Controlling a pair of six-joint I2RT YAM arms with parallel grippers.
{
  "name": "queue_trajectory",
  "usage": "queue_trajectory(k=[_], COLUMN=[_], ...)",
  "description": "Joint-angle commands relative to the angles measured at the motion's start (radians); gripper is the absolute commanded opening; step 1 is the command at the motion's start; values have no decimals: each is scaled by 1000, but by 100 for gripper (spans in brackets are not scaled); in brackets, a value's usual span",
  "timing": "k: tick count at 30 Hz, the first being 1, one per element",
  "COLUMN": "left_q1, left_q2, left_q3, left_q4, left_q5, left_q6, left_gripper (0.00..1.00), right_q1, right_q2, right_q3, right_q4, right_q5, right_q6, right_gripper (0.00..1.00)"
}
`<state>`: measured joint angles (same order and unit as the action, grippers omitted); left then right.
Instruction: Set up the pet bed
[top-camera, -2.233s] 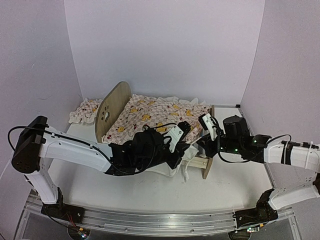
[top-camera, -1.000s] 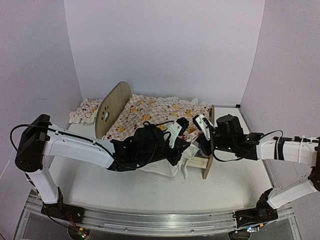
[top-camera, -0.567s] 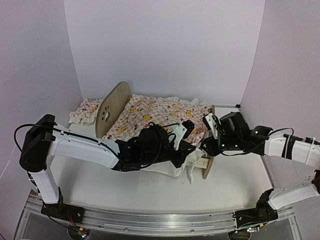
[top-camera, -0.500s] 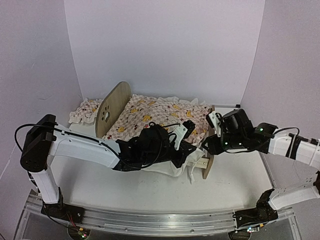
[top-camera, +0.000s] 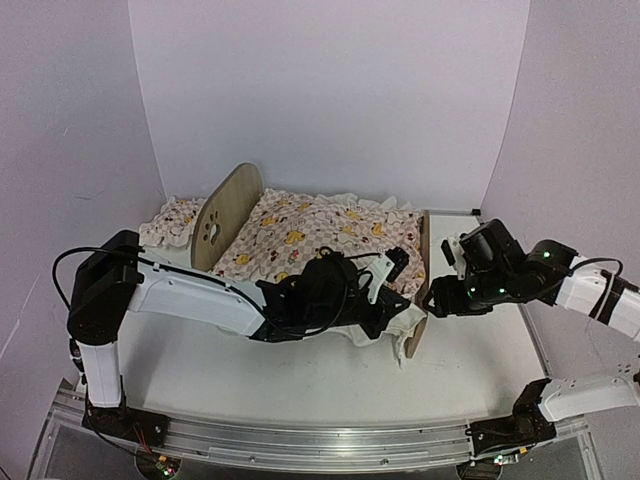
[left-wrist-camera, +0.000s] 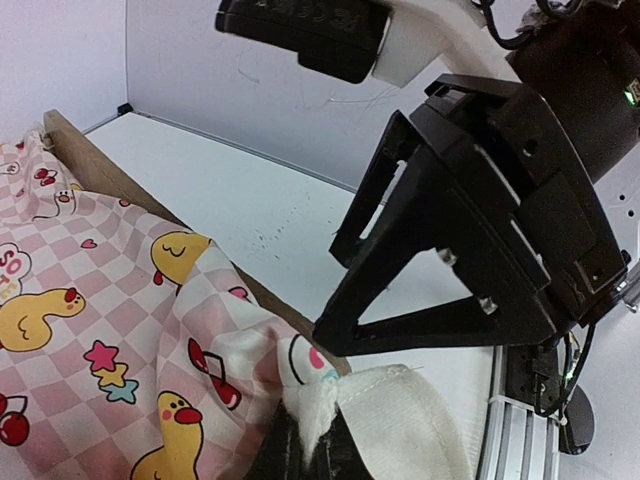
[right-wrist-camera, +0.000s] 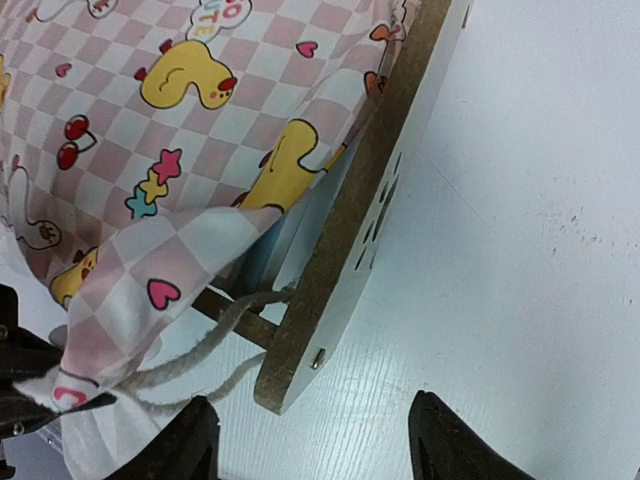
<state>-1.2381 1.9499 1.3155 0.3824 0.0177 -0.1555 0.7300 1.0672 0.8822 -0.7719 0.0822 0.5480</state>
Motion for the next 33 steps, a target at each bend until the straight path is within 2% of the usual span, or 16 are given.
queue_trajectory(k=[1, 6, 10, 17, 22, 25, 30, 33], left_q1=[19, 43, 63, 72, 76, 86, 92, 92], left_q2=[29, 22, 21, 98, 108, 110, 104, 81], left_q3=[59, 46, 56, 154, 149, 146, 135, 124], left_q4=[11, -11, -24, -66, -70, -73, -79, -84], left_q5=[49, 9, 4, 74, 44, 46, 40, 48], left_q6=[-33, -10, 1, 7, 25, 33, 40, 43], left_gripper=[0, 0, 0, 0, 0, 0, 0, 9], right_q1=[15, 24, 36, 91, 113, 113, 113, 114], right_q2=[22, -1, 47, 94, 23, 33, 106, 143], right_q3=[18, -29, -39, -31, -56, -60, -40, -37], right_q4=[65, 88, 165, 172, 126, 133, 133, 158], right_q5=[-29, -20, -23, 24, 76, 85, 133, 143], right_q6=[-13, -19, 28, 77, 106, 109, 146, 177], right_gripper=[62, 63, 62, 59, 59, 58, 49, 40])
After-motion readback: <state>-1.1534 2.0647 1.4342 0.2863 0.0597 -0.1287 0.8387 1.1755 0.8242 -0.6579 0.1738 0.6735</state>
